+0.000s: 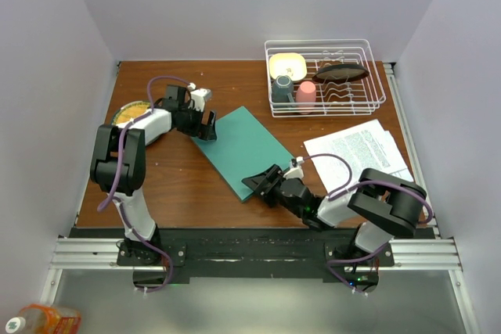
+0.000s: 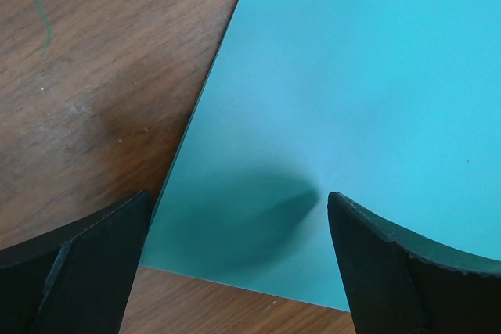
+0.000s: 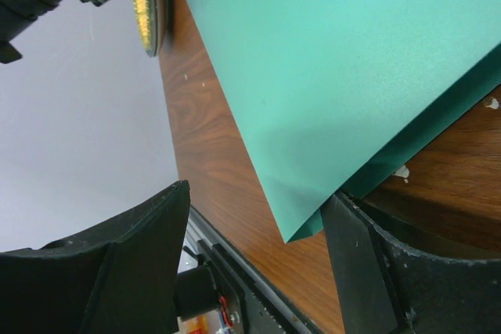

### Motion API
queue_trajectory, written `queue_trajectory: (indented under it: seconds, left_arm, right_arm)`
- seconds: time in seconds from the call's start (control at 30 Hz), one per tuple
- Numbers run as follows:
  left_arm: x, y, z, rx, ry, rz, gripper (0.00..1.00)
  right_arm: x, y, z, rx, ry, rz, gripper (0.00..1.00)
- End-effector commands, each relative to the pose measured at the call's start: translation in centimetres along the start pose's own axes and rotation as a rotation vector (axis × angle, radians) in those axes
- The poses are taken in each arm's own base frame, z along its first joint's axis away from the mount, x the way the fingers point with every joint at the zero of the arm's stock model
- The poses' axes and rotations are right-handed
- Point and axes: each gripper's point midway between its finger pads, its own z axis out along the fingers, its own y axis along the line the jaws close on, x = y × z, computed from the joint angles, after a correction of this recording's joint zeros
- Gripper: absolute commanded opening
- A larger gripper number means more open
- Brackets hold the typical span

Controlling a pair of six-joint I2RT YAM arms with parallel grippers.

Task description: Put the files into the folder

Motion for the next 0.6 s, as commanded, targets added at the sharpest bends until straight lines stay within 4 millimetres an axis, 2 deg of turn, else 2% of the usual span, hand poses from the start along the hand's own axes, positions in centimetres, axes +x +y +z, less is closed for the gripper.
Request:
queue_trajectory:
  seconds: [0.0, 0.13, 0.27, 0.3, 0.37, 0.4, 0.43, 0.5, 0.53, 0.57]
  left_arm:
    - [-1.4, -0.3, -0.6, -0.004, -0.045, 0.057, 1.00]
    - [-1.2, -0.7, -0.8, 0.010, -0.037, 0.062, 0.99]
    - [-0.7, -1.9, -0.7, 0.046, -0.014, 0.080, 0.99]
    - [-0.7, -2.6, -0.8, 0.070, -0.009, 0.089, 0.99]
    - [-0.3, -3.7, -1.0, 0.118, 0.013, 0.099, 0.99]
    - [-0.3, -4.7, -1.3, 0.160, 0.018, 0.106, 0.99]
    - [-0.4, -5.1, -1.6, 0.177, 0.022, 0.116, 0.99]
    - [-0.9, -5.9, -2.8, 0.204, 0.019, 0.129, 0.99]
    - [-1.2, -6.0, -3.3, 0.205, 0.016, 0.144, 1.00]
    - [-1.9, -6.2, -4.1, 0.202, 0.013, 0.149, 1.00]
  right_arm:
    - [-1.8, 2.3, -0.3, -0.079, -0.087, 0.006, 0.71]
    - [-2.1, 3.2, 0.3, -0.113, -0.110, -0.019, 0.67]
    - [-2.3, 4.2, 1.1, -0.133, -0.136, -0.106, 0.57]
    - [-2.4, 4.7, 1.2, -0.139, -0.138, -0.132, 0.43]
    - [-2.7, 6.0, 1.6, -0.136, -0.156, -0.207, 0.29]
    - [-2.5, 4.7, 1.8, -0.060, -0.147, -0.261, 0.20]
    - [-3.1, 6.8, 1.7, -0.084, -0.177, -0.279, 0.18]
    - [-3.5, 6.9, 1.5, -0.044, -0.199, -0.383, 0.16]
    - [-4.0, 8.1, 1.2, -0.049, -0.234, -0.438, 0.11]
    - [-4.4, 8.3, 0.9, -0.031, -0.254, -0.475, 0.08]
